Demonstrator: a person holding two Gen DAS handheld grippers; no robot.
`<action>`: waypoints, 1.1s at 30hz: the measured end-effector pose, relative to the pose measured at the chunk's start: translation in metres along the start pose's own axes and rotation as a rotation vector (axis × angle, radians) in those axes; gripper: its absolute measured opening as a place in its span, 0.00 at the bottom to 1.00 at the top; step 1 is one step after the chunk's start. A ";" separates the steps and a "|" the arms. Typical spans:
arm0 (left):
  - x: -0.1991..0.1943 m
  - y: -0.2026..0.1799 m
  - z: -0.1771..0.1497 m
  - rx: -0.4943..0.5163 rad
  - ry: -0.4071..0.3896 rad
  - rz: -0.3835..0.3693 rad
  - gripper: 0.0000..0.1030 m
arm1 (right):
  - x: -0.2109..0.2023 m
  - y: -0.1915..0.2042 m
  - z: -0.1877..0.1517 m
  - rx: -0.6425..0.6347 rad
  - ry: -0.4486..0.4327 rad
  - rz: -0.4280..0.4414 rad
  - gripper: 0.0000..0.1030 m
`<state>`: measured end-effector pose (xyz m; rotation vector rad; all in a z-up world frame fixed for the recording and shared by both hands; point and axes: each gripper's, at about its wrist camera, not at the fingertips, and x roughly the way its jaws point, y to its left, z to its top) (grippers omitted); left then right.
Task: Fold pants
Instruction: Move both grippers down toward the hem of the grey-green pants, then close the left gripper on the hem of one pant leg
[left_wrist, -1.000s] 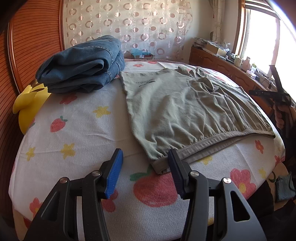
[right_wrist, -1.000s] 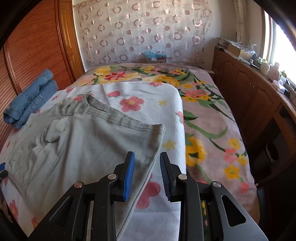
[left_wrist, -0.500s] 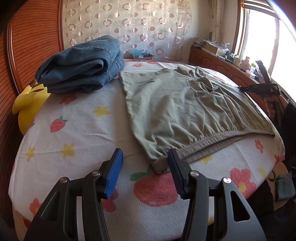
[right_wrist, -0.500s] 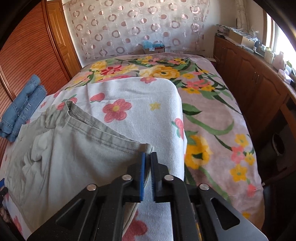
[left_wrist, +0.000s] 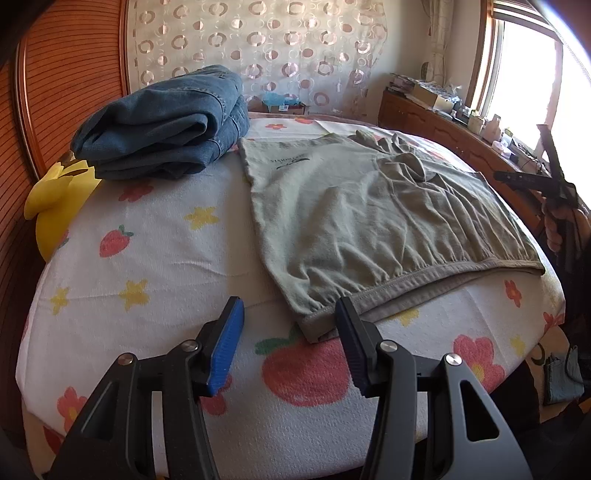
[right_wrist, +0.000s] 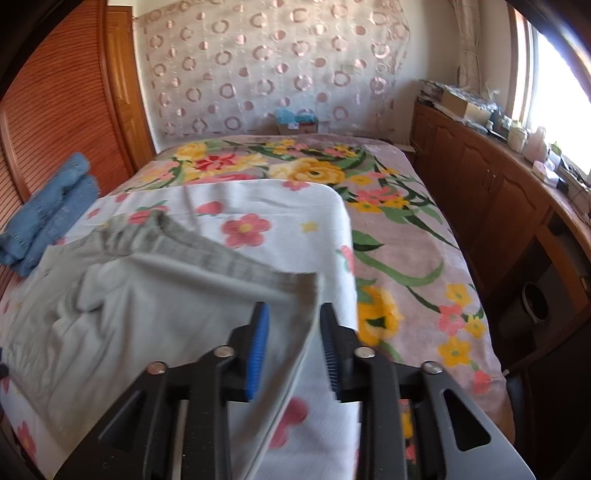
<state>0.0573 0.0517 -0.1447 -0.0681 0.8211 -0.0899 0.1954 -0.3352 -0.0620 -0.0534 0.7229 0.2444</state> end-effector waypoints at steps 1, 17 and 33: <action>0.000 -0.001 0.000 0.002 0.001 0.000 0.51 | -0.009 0.006 -0.008 -0.012 -0.015 0.014 0.34; 0.000 -0.014 0.002 0.053 0.000 -0.040 0.12 | -0.072 0.038 -0.104 -0.039 -0.070 0.113 0.37; -0.014 -0.062 0.049 0.177 -0.064 -0.098 0.06 | -0.084 0.032 -0.120 0.014 -0.065 0.135 0.39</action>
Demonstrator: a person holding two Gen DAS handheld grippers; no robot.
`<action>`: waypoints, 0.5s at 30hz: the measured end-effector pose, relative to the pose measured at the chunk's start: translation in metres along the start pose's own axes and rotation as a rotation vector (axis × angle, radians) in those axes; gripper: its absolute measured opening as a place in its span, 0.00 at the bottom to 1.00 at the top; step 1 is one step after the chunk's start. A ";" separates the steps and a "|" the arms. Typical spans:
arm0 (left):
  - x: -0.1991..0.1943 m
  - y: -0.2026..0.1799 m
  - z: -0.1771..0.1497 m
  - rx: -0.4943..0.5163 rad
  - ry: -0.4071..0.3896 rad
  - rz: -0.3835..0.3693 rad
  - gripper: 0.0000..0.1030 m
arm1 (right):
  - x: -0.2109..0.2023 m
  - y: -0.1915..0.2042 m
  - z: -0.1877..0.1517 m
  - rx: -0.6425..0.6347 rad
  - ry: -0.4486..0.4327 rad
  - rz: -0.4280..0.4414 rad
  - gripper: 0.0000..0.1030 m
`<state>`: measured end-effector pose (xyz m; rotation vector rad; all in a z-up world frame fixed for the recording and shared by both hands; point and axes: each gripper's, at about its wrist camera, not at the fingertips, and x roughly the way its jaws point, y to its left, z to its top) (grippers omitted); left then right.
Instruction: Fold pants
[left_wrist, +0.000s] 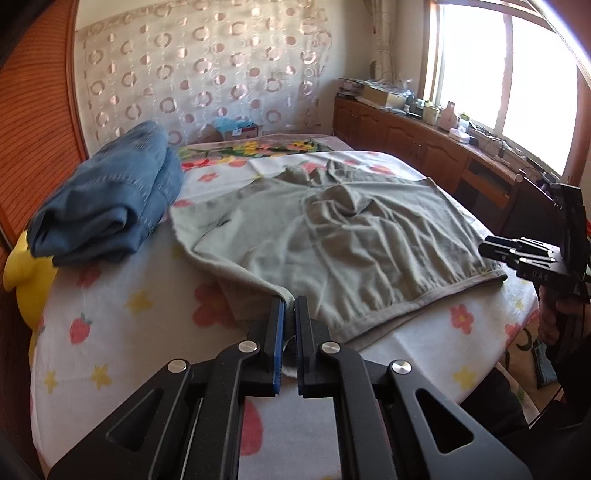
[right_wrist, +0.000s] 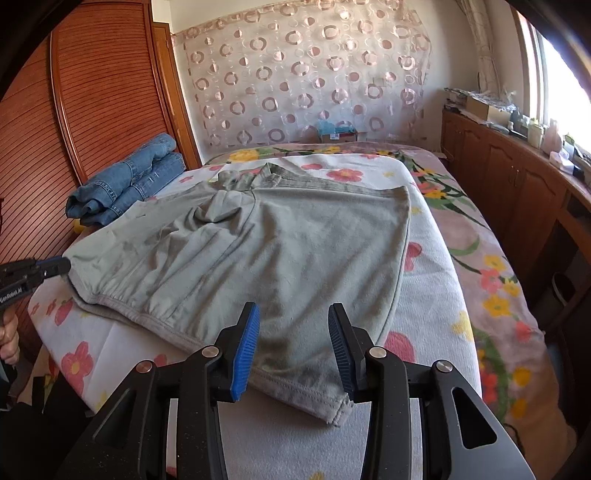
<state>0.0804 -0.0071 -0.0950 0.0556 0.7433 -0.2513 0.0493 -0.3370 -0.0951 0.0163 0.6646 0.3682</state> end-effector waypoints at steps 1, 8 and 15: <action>0.001 -0.003 0.004 0.007 -0.002 -0.004 0.06 | 0.000 0.000 0.000 0.002 0.001 -0.001 0.39; 0.004 -0.030 0.034 0.073 -0.025 -0.053 0.06 | -0.007 0.002 -0.002 0.023 -0.012 -0.010 0.40; 0.004 -0.065 0.064 0.135 -0.050 -0.117 0.06 | -0.015 0.001 -0.008 0.028 -0.033 -0.018 0.40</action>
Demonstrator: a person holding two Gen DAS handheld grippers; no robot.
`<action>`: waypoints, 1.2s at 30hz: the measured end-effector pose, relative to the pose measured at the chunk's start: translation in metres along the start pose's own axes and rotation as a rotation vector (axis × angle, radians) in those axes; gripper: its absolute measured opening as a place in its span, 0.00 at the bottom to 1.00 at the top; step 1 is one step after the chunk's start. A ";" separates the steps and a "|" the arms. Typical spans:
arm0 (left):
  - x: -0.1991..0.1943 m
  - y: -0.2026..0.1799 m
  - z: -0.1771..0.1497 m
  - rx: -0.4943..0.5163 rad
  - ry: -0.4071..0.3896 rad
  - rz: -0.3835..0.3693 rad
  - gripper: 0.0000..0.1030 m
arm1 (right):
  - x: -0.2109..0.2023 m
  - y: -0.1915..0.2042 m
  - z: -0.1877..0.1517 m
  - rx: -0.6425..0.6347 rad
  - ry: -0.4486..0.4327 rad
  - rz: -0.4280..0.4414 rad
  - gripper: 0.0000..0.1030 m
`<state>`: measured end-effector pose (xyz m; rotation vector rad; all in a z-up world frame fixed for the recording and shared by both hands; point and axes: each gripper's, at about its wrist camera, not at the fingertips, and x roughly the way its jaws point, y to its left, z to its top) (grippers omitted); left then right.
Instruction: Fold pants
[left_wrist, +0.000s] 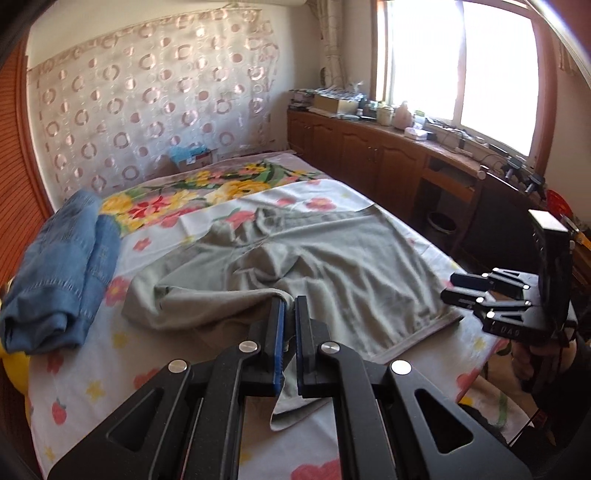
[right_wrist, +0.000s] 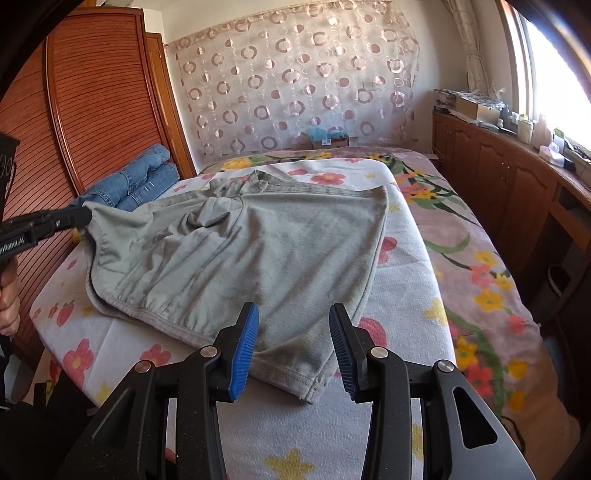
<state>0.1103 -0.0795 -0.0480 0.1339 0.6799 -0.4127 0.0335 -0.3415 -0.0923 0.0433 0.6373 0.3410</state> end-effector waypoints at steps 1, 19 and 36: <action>0.001 -0.005 0.005 0.009 -0.004 -0.008 0.06 | -0.001 0.000 -0.001 0.000 -0.002 0.000 0.40; 0.018 -0.089 0.050 0.127 0.003 -0.131 0.06 | -0.018 -0.015 -0.015 0.032 -0.029 -0.012 0.40; 0.027 -0.032 0.025 0.035 0.011 -0.022 0.79 | -0.001 -0.005 -0.006 0.015 -0.018 -0.007 0.40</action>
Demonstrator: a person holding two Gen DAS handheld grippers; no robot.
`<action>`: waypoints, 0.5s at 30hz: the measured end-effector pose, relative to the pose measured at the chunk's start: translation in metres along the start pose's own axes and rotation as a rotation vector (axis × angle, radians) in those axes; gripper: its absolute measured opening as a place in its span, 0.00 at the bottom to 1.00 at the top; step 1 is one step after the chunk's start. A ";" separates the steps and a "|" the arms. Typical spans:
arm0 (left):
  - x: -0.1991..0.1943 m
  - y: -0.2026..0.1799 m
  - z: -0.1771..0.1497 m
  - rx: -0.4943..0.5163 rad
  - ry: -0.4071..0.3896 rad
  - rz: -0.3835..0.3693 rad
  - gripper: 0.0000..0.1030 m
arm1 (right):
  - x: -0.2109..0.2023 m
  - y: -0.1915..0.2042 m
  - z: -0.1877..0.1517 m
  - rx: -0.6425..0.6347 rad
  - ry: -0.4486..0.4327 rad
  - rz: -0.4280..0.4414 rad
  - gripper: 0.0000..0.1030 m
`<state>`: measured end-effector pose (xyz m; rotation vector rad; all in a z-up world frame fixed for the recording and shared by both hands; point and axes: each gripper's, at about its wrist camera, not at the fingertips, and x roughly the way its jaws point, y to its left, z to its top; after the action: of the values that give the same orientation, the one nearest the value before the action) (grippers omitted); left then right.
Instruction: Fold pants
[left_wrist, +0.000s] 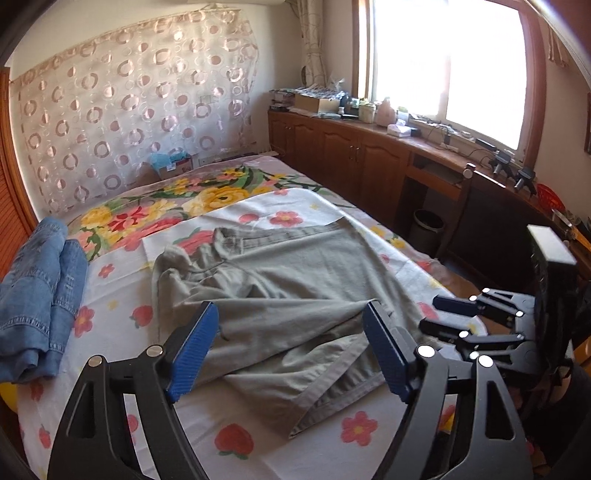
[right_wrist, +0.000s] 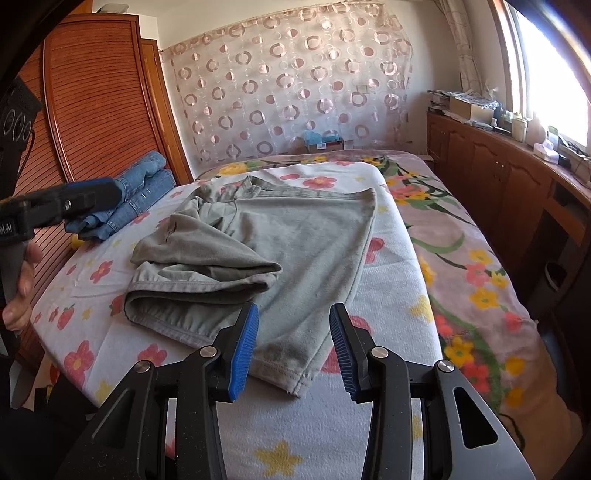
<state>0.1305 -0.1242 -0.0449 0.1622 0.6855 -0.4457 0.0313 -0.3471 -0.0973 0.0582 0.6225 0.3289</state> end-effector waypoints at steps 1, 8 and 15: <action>0.002 0.003 -0.004 0.001 0.001 0.017 0.79 | 0.002 0.001 0.002 -0.001 0.000 0.001 0.40; 0.015 0.022 -0.026 -0.045 0.038 0.021 0.79 | 0.015 0.005 0.012 -0.015 -0.005 0.017 0.40; 0.021 0.034 -0.047 -0.069 0.062 0.035 0.79 | 0.039 0.013 0.021 -0.019 0.038 0.016 0.36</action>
<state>0.1329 -0.0873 -0.0945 0.1226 0.7569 -0.3844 0.0694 -0.3219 -0.0999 0.0388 0.6566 0.3518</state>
